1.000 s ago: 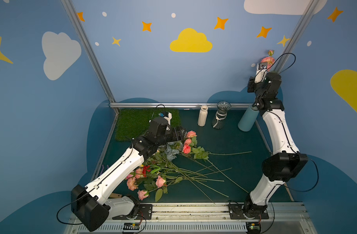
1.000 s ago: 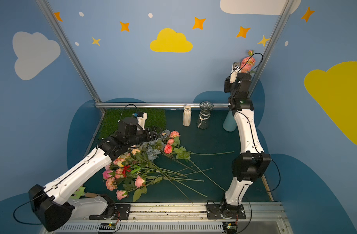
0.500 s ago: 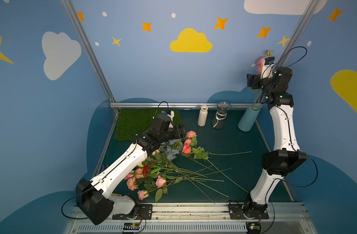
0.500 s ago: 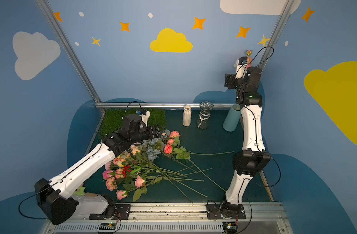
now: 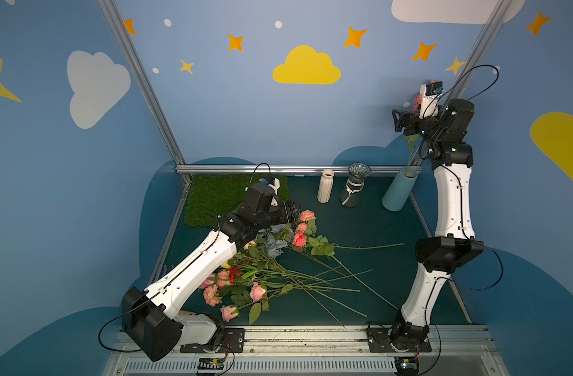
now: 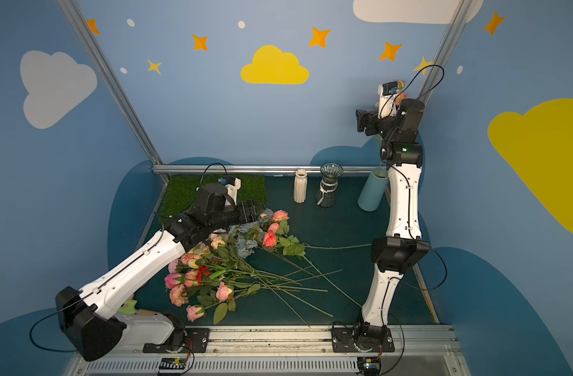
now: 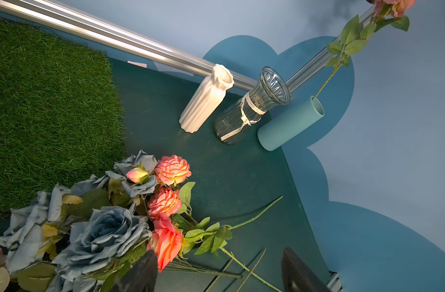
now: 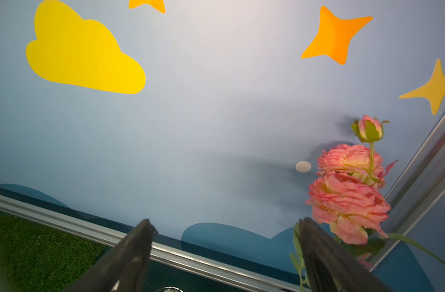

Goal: Place the pink flowers into the vase
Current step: Place the flower in the vase.

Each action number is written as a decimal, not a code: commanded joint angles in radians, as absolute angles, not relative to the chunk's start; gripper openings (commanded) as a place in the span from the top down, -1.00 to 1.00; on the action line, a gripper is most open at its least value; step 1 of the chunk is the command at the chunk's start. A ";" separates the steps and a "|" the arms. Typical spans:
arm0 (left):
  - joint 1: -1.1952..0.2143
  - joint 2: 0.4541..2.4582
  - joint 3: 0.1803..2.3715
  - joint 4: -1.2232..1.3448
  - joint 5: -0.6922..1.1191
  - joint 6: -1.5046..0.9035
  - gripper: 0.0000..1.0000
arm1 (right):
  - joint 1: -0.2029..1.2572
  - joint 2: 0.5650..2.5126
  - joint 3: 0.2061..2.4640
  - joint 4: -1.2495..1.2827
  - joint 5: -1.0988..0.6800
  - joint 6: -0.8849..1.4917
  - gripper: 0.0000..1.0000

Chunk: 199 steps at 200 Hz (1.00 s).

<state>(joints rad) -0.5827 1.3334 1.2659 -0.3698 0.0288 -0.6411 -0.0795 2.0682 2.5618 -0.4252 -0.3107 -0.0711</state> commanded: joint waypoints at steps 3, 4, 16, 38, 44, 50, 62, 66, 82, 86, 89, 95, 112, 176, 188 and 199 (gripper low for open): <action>-0.578 1.331 1.284 -0.388 0.023 -0.620 -0.55 | -0.080 2.098 2.618 -0.446 -0.310 -0.054 -0.83; -0.578 1.331 1.285 -0.387 0.023 -0.620 -0.55 | -0.080 2.099 2.619 -0.446 -0.309 -0.055 -0.83; -0.578 1.338 1.288 -0.388 0.029 -0.620 -0.56 | -0.070 2.114 2.632 -0.437 -0.293 -0.067 -0.83; -0.577 1.348 1.296 -0.396 0.032 -0.614 -0.55 | -0.029 2.171 2.687 -0.409 -0.224 -0.121 -0.83; -0.577 1.351 1.298 -0.400 0.032 -0.613 -0.56 | -0.016 2.190 2.703 -0.401 -0.206 -0.141 -0.83; -0.577 1.350 1.298 -0.400 0.032 -0.611 -0.55 | -0.006 2.208 2.722 -0.393 -0.193 -0.151 -0.83; -0.575 1.349 1.298 -0.409 0.031 -0.609 -0.55 | 0.004 2.239 2.754 -0.375 -0.182 -0.157 -0.82; -0.574 1.348 1.298 -0.410 0.029 -0.609 -0.55 | 0.008 2.249 2.762 -0.368 -0.177 -0.159 -0.82; -0.574 1.348 1.295 -0.418 0.028 -0.605 -0.55 | 0.019 2.273 2.769 -0.321 -0.163 -0.164 -0.83; -0.573 1.347 1.295 -0.420 0.026 -0.605 -0.55 | 0.023 2.280 2.770 -0.308 -0.158 -0.165 -0.83; -0.573 1.347 1.294 -0.422 0.025 -0.603 -0.56 | 0.024 2.284 2.770 -0.300 -0.155 -0.166 -0.83; -0.572 1.347 1.293 -0.422 0.023 -0.602 -0.55 | 0.027 2.292 2.772 -0.283 -0.151 -0.166 -0.83; -0.568 1.344 1.292 -0.423 0.023 -0.603 -0.55 | 0.029 2.305 2.776 -0.251 -0.146 -0.159 -0.83; -0.563 1.312 1.273 -0.429 0.017 -0.606 -0.55 | -0.016 2.332 2.792 -0.194 -0.132 -0.066 -0.83; -0.562 1.302 1.268 -0.431 0.013 -0.605 -0.55 | -0.035 2.337 2.806 -0.189 -0.180 -0.027 -0.82; -0.562 1.291 1.266 -0.432 0.004 -0.604 -0.56 | -0.021 2.336 2.806 -0.199 -0.149 -0.062 -0.82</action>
